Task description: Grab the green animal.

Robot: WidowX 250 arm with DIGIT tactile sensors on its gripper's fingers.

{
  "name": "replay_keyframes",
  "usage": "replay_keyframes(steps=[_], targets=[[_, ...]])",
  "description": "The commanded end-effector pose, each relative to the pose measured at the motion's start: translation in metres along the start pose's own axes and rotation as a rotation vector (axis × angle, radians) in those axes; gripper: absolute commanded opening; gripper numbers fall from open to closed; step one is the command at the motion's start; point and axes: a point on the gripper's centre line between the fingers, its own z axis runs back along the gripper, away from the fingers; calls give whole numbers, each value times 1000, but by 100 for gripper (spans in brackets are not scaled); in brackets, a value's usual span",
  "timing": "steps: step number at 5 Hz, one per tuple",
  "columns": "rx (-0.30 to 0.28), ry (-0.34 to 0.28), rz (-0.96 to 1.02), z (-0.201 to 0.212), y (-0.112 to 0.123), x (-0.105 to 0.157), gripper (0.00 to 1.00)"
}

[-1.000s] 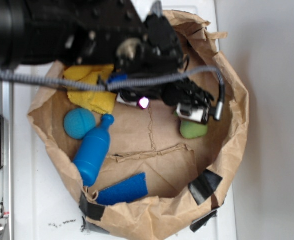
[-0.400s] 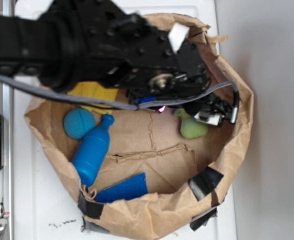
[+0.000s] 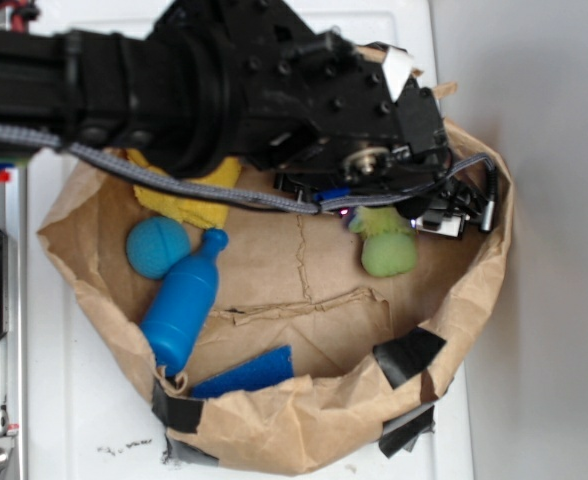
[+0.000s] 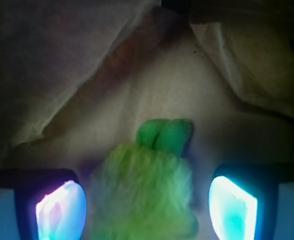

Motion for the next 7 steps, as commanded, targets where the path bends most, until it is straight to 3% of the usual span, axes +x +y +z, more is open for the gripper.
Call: replay_keyframes(steps=[1, 4, 5, 7], targets=[[1, -28, -74, -5, -14, -18, 100], [94, -45, -99, -34, -14, -22, 100], [85, -60, -87, -33, -12, -20, 0], [64, -55, -95, -27, -7, -19, 0]])
